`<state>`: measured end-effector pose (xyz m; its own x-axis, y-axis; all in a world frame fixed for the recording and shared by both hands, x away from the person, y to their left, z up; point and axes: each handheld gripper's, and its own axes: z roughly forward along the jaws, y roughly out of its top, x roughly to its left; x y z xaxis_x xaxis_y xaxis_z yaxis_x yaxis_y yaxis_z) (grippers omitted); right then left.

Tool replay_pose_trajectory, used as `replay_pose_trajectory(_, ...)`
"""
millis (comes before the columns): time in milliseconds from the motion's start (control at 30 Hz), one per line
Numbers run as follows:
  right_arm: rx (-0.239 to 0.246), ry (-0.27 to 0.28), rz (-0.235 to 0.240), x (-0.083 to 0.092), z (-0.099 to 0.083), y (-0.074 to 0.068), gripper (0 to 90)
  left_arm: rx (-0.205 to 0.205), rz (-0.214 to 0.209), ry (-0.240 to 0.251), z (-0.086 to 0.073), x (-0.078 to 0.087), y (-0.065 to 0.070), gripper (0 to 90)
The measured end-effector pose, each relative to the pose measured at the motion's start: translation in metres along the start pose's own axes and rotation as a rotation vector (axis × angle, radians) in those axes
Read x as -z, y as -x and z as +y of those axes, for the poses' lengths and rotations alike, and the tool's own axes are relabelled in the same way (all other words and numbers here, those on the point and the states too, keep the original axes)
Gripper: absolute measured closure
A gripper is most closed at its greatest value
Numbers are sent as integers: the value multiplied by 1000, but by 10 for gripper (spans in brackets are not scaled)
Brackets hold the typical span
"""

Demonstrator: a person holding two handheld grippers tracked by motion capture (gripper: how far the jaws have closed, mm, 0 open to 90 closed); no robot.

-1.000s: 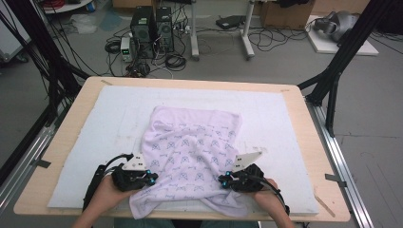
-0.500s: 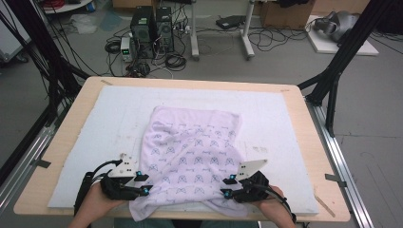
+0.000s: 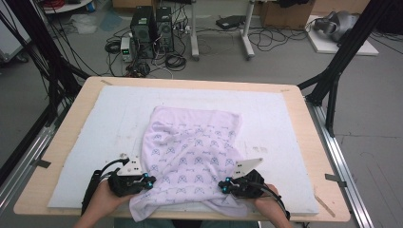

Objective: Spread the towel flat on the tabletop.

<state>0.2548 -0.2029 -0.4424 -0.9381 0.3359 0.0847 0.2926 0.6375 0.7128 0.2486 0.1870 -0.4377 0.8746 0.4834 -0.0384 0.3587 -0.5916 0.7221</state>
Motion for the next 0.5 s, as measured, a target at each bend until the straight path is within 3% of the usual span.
replay_pose_trajectory(333,63,73,66,22,11,-32,873,-49,-19,35,0,28,24,865)
replay_pose_trajectory(433,83,96,106,31,13,-45,874,-59,-35,42,-1,39,32,865)
replay_pose_trajectory(500,80,139,152,37,14,-50,871,-69,-51,50,-1,45,36,862)
